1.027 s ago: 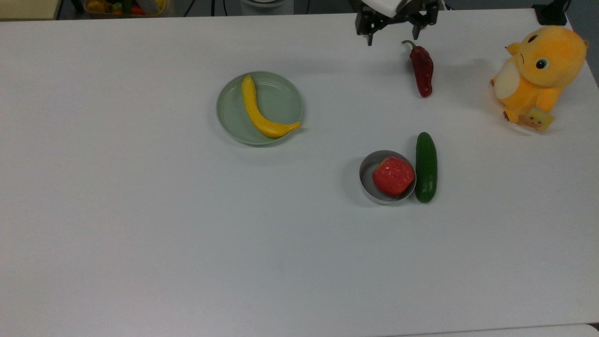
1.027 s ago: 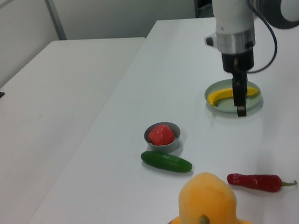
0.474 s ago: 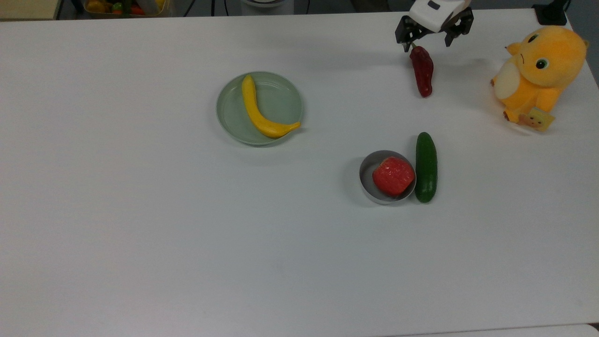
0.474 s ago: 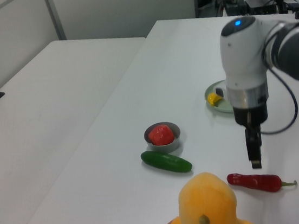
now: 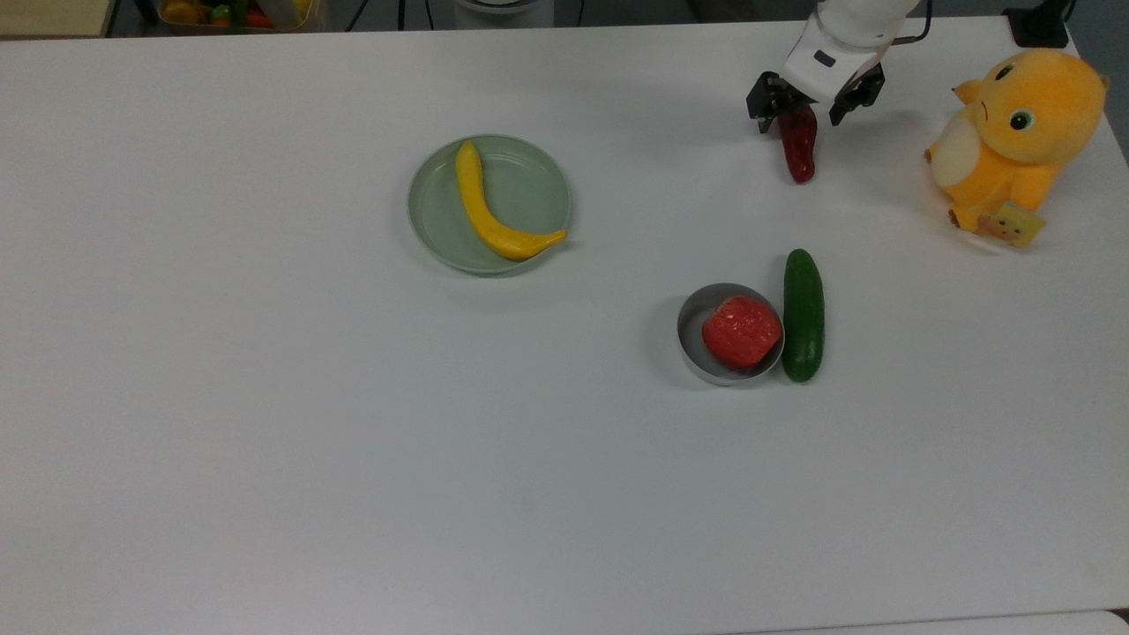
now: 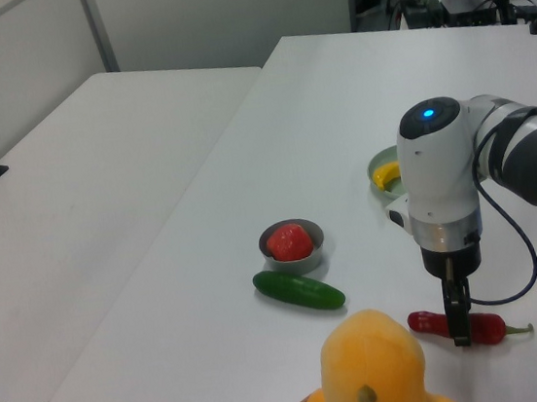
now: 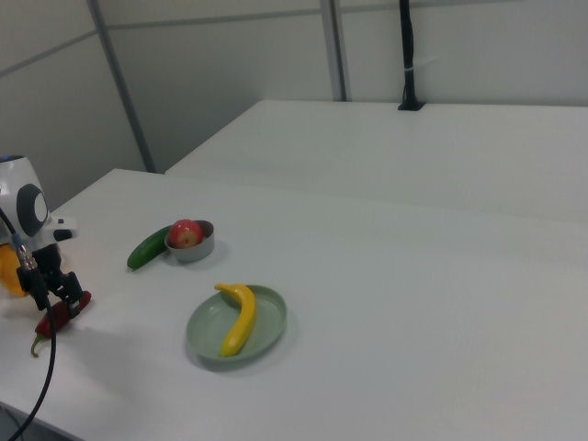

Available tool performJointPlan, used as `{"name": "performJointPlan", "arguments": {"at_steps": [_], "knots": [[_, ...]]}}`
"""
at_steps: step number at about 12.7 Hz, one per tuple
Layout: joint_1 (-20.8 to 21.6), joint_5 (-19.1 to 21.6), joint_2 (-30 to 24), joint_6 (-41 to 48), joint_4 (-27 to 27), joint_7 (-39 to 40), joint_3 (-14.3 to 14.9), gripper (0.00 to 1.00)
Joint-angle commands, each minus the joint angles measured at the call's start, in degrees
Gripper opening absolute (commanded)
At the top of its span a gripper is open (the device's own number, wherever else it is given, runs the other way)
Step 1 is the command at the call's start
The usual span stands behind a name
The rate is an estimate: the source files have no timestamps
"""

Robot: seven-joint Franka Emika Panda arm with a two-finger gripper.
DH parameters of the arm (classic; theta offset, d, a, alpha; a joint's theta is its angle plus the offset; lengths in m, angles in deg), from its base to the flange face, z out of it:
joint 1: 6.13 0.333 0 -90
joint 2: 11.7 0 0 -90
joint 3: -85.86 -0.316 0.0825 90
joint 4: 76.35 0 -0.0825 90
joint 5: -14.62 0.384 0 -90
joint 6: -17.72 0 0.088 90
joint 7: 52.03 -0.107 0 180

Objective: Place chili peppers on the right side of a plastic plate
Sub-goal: 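Lower the gripper onto the red chili pepper and close on it, then lift the chili pepper and carry it toward the green plate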

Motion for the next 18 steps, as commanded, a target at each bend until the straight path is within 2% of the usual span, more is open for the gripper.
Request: {"name": "performJointPlan", "arguments": {"at_steps": [1, 2, 3, 5, 8, 12, 14, 16, 18], "knots": [[0.52, -3.71, 0.74, -1.34, -0.28, -1.24, 0.21, 0.5], [0.52, -4.42, 0.74, -1.43, -0.19, -1.15, 0.21, 0.19], [0.34, -4.51, 0.74, -1.43, -0.28, -0.89, 0.21, 0.06], [0.08, -5.74, 0.65, -1.43, -0.28, -0.54, 0.21, 0.0], [-0.36, -5.83, 0.04, -1.43, -0.45, -0.18, 0.21, 0.0], [-3.87, -5.92, -3.64, -0.21, -0.28, 1.3, 0.21, 0.0], [-7.29, -5.92, -6.98, 4.43, -0.28, 3.92, 0.21, 0.0], [-9.06, -5.31, -10.32, 11.37, -0.36, 10.51, 0.47, 0.0], [-11.86, -5.31, -11.47, 13.06, -0.36, 12.99, 0.65, 0.0]]}}
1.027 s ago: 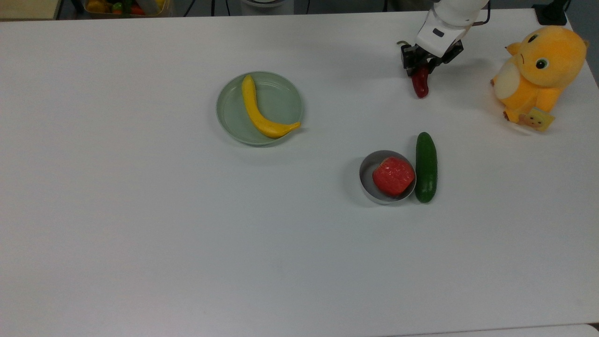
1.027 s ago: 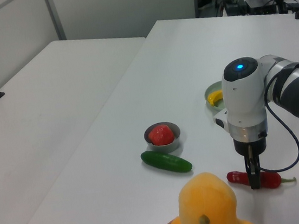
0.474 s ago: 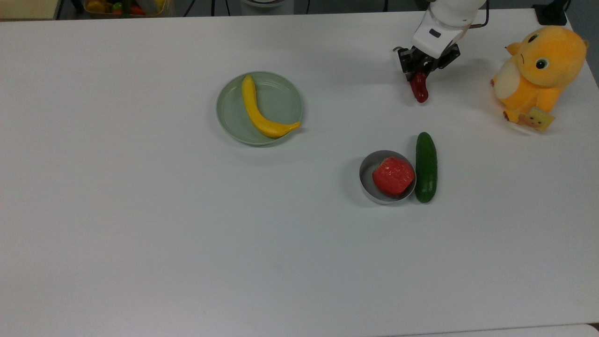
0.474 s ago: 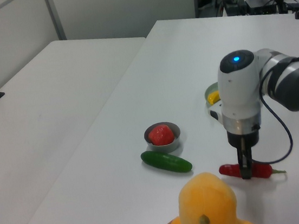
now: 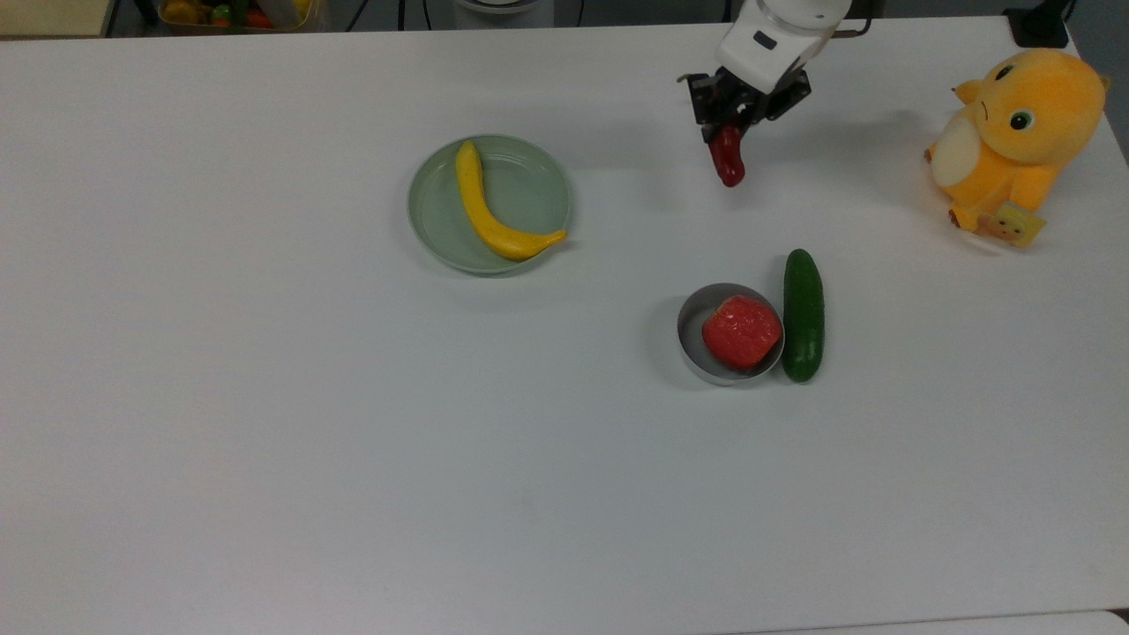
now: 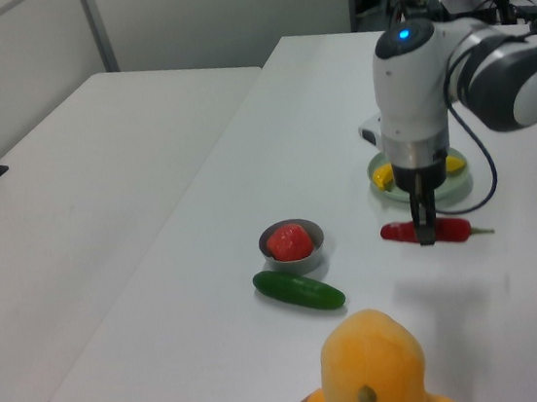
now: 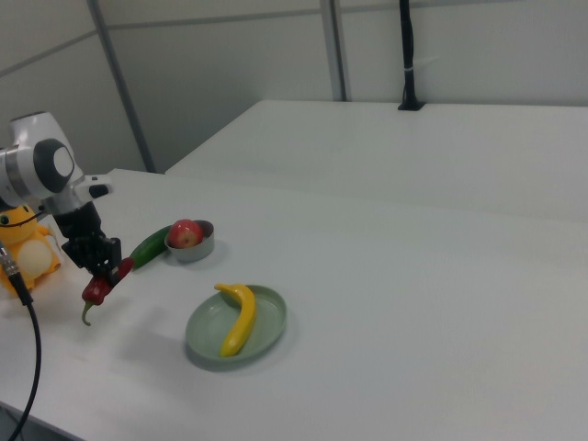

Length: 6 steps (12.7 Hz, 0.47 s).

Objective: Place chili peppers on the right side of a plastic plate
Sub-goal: 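Lift the chili pepper and carry it toward the green plate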

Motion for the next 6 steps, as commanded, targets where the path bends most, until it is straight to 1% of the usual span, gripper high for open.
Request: {"name": "performJointPlan", "arguments": {"at_steps": [1, 3, 4, 6], "knots": [[-3.36, 0.33, -3.46, 2.79, 0.92, 4.85, 1.27, 0.0], [-3.81, 0.25, -4.69, 2.97, 0.74, 7.84, 5.83, 0.0], [-4.07, 0.25, -4.87, 3.14, -0.3, 8.63, 8.02, 0.0], [-3.99, 0.42, -6.54, 3.14, -0.84, 12.22, 13.56, 0.0]]}}
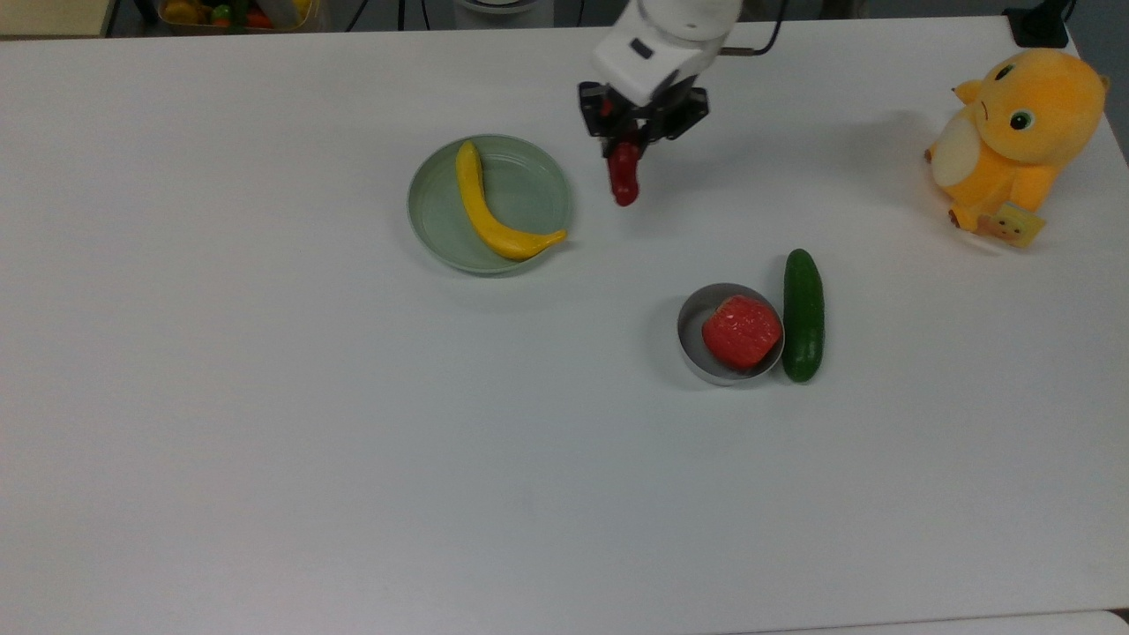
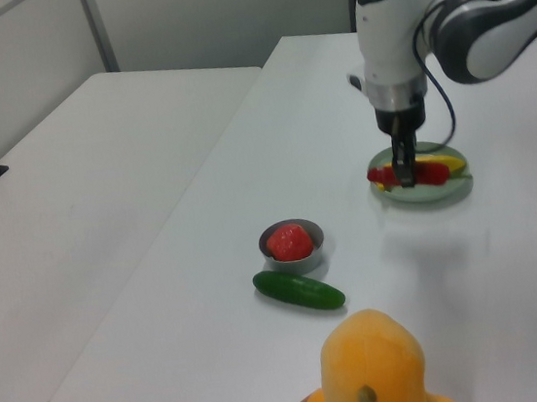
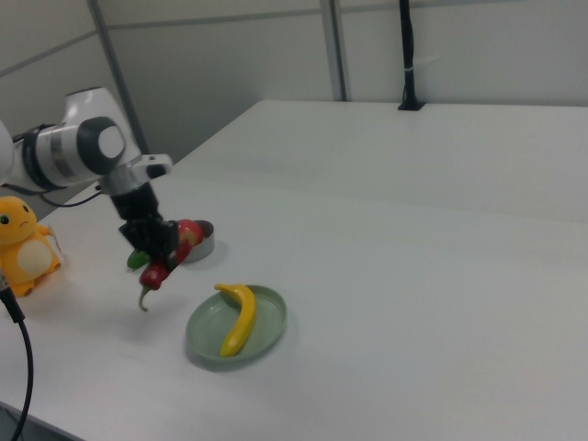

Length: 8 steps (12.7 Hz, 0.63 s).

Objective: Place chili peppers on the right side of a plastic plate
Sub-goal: 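Lift the chili pepper and carry it toward the green plate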

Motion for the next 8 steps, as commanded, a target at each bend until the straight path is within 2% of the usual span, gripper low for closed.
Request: {"name": "performJointPlan", "arguments": {"at_steps": [1, 5, 8], "knots": [[0.54, 0.51, -3.57, 1.2, -0.23, 6.33, 7.54, 0.0], [0.54, 0.43, -3.32, 0.33, -1.89, 13.19, 16.33, 0.0], [0.36, 0.43, -2.01, -0.64, -2.6, 16.45, 20.04, 0.0]]}}
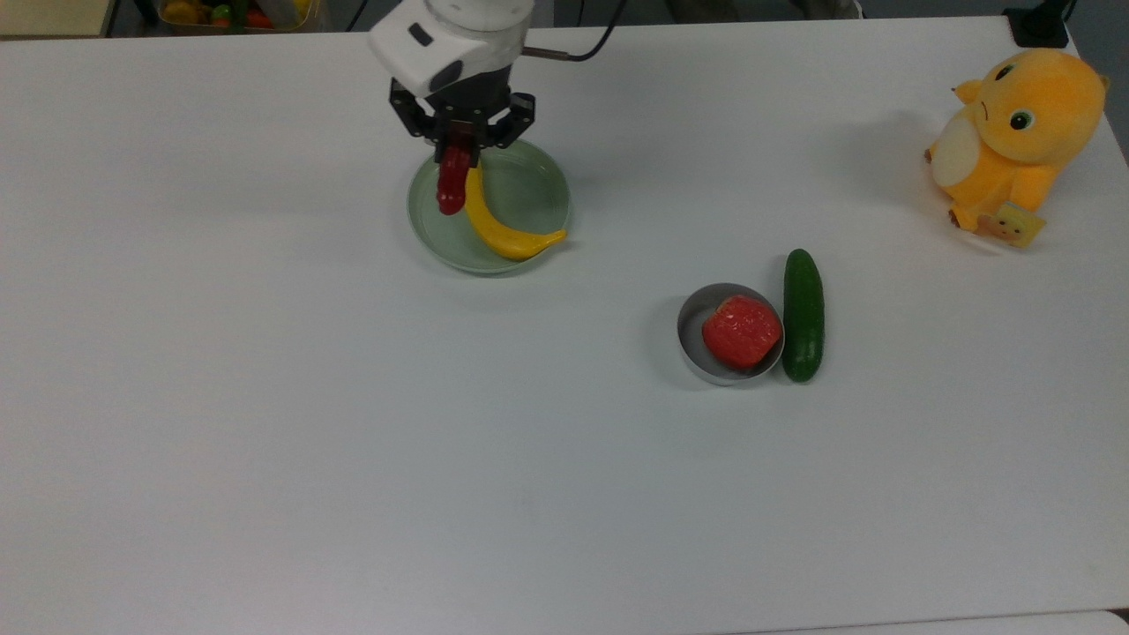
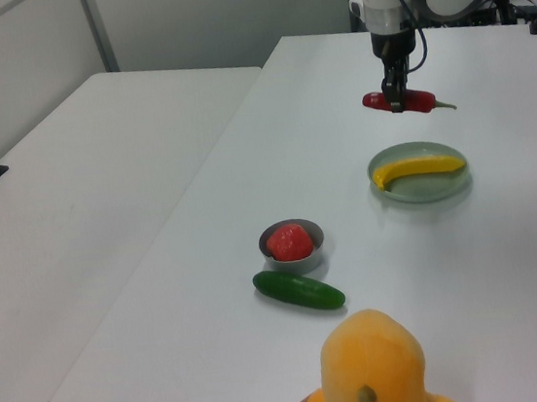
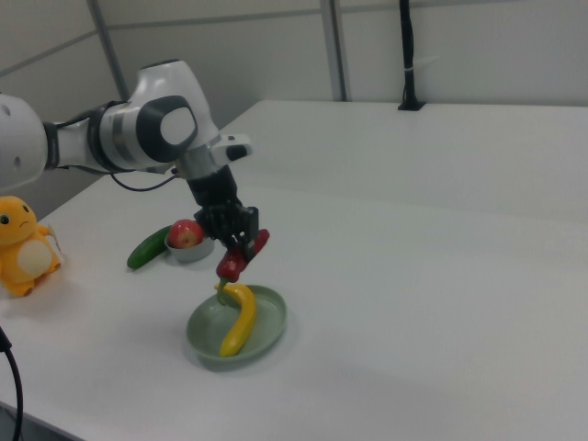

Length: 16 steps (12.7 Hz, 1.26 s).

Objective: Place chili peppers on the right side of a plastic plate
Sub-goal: 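Lift the chili pepper and carry it toward the green plate, then lower the chili pepper beside the plate rim and open the gripper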

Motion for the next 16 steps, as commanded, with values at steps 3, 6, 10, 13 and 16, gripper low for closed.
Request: {"name": "performJointPlan", "arguments": {"at_steps": [3, 6, 10, 13, 16], "knots": [[-0.71, -0.05, 3.47, -3.36, -0.58, 5.64, 4.34, 0.0], [-2.65, -1.02, 7.17, -6.44, -0.58, 6.0, 4.43, 0.0], [-4.67, -3.22, 10.59, -9.94, -0.23, 8.2, 5.12, 0.0], [-4.76, -5.42, 13.15, -11.37, -0.23, 8.2, 5.13, 0.0], [-4.85, -5.42, 13.15, -10.84, 0.03, 8.03, 5.13, 0.37]]}}
